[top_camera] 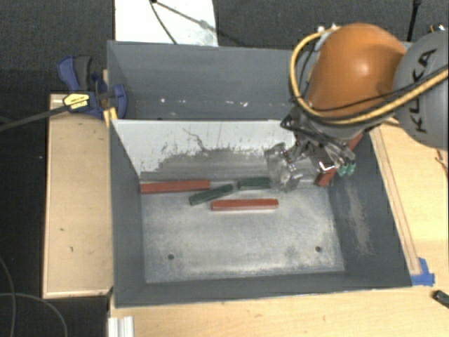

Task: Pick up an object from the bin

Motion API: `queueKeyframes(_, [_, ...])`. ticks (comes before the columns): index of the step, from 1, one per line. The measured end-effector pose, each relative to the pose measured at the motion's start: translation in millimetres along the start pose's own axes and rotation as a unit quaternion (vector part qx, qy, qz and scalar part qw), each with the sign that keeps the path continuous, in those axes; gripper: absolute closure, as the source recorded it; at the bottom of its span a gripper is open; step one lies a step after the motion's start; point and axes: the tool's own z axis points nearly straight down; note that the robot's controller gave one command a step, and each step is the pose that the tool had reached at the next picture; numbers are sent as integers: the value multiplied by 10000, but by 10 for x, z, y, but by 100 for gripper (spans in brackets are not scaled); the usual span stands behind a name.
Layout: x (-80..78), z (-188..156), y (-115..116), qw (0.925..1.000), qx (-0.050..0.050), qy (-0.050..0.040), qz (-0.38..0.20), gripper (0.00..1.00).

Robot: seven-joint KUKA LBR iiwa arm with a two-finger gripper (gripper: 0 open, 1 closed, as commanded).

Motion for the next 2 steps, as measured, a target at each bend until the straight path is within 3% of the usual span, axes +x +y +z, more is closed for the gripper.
queueKeyframes(1, [-5, 14, 11, 10000, -6, 7, -2, 0])
queueKeyframes(2, [-96, 1804, 416, 9988, -26, 46, -485, 0])
